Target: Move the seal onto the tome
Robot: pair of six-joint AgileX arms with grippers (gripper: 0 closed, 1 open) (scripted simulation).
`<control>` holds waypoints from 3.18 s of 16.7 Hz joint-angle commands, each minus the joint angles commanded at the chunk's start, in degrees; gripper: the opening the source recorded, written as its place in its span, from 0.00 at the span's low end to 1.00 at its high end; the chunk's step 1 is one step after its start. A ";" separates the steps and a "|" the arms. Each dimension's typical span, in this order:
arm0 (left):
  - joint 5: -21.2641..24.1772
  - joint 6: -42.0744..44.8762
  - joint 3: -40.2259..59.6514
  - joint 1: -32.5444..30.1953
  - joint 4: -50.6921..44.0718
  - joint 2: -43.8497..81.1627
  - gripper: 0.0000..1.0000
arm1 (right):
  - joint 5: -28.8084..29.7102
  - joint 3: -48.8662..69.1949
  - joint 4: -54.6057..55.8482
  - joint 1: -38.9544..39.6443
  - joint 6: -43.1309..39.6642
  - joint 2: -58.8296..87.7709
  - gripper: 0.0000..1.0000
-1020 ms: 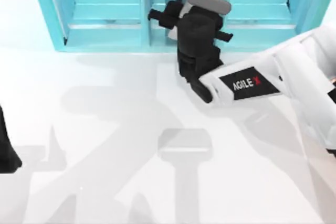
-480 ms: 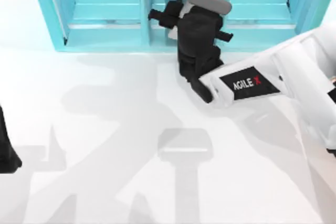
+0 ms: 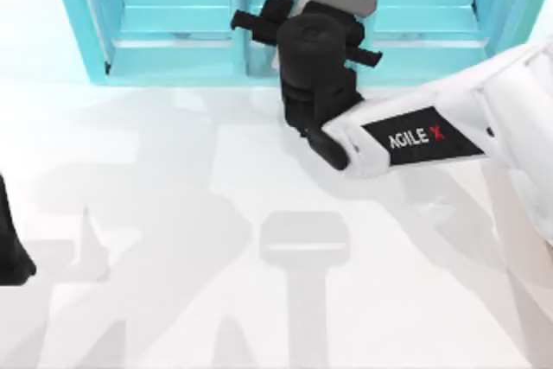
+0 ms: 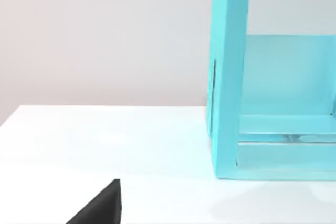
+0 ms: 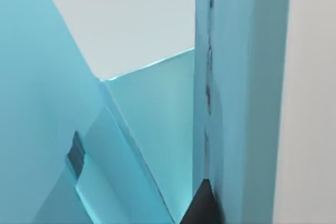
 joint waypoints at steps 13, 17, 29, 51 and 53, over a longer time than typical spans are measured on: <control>0.00 0.00 0.00 0.00 0.00 0.00 1.00 | 14.06 -24.13 -16.74 14.69 1.59 -41.60 0.00; 0.00 0.00 0.00 0.00 0.00 0.00 1.00 | 13.99 -24.05 -16.68 14.40 1.61 -41.21 0.00; 0.00 0.00 0.00 0.00 0.00 0.00 1.00 | 3.61 -35.18 -6.73 13.33 -40.19 -39.19 0.00; 0.00 0.00 0.00 0.00 0.00 0.00 1.00 | -13.84 -57.56 3.14 8.15 -101.77 -42.19 0.00; 0.00 0.00 0.00 0.00 0.00 0.00 1.00 | -13.68 -57.84 3.16 8.24 -101.85 -42.71 0.00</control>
